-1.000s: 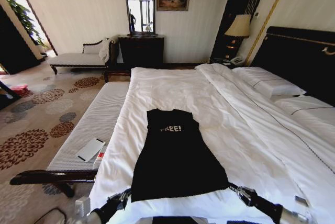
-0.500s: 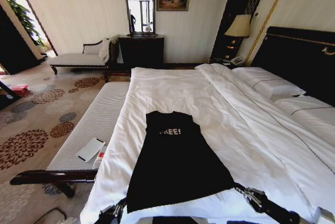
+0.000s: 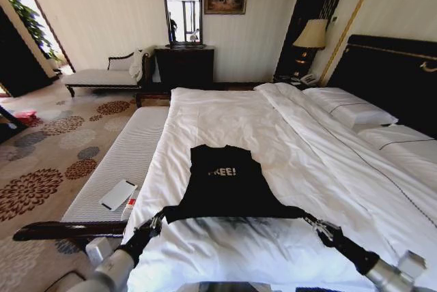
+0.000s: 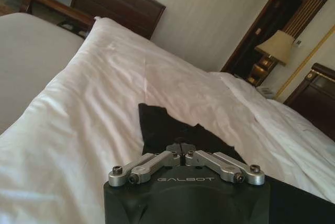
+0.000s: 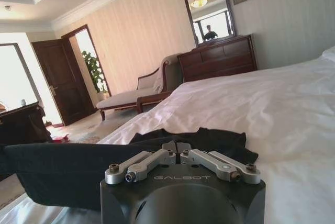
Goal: Fold the clothes on the bed.
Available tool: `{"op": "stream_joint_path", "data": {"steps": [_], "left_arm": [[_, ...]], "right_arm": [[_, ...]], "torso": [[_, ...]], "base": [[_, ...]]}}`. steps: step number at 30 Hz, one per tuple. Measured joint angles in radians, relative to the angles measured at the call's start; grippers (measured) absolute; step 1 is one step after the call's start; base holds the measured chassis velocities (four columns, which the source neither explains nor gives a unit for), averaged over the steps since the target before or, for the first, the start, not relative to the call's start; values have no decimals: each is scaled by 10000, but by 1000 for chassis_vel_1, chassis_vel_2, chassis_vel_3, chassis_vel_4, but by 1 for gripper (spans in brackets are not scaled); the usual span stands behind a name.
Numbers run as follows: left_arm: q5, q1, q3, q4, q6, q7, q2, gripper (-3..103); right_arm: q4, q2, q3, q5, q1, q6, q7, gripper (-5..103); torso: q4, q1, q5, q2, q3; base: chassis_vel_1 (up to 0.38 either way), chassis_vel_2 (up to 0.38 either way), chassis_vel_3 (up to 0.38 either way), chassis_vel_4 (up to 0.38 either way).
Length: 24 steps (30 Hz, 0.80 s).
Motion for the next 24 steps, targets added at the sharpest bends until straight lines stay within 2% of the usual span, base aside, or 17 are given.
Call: {"op": "stream_joint_path", "data": {"steps": [1,3,5,6,10,11,13,15,18,20,24], "left_arm": [[0,0,0,0,0,0,0,0],[-270,-1227,401,237,41,-313,187,0],[-328,-2045,739,674,48,-431,278,0],[-328,-2045,739,674,48,-431,278,0],[-509,-3486,1333,1660,34,-532,372,0],[-509,-3486,1333,1660,34,-532,372,0],[-632,-4337,1656,2221,25,-559,437,0],[-980,-5502,2017,3029,8,-588,569,0],[-1152,-6003,2231,3500,8,-559,675,0],[-1185,-6378,2541,4066,22,-430,731,0],[-1091,-6633,2755,4525,42,-317,512,0]], "right_arm": [[0,0,0,0,0,0,0,0],[-54,-369,-470,14,775,-15,703,0],[-190,-735,-1022,82,1556,-79,1450,0],[-190,-735,-1022,82,1556,-79,1450,0],[-768,-1361,-1891,415,2858,-213,2463,0],[-768,-1361,-1891,415,2858,-213,2463,0],[-1038,-1607,-2186,542,3314,-244,2704,0],[-1392,-1907,-2587,719,3878,-260,2942,0],[-1596,-2059,-2885,804,4209,-272,3081,0],[-1945,-2298,-3373,879,4709,-273,3194,0],[-2382,-2513,-3753,933,5175,-274,3234,0]], "torso": [[0,0,0,0,0],[-6,1,1,0,1],[3,0,2,0,1],[3,0,2,0,1],[2,0,1,0,1],[2,0,1,0,1],[3,0,-1,0,0],[-7,1,0,-1,0],[-7,3,2,-1,1],[2,3,3,-2,1],[3,1,-1,-1,0]], "base": [[0,0,0,0],[0,0,0,0],[0,0,0,0],[0,0,0,0],[0,0,0,0],[0,0,0,0],[0,0,0,0],[0,0,0,0],[0,0,0,0],[0,0,0,0],[0,0,0,0]]}}
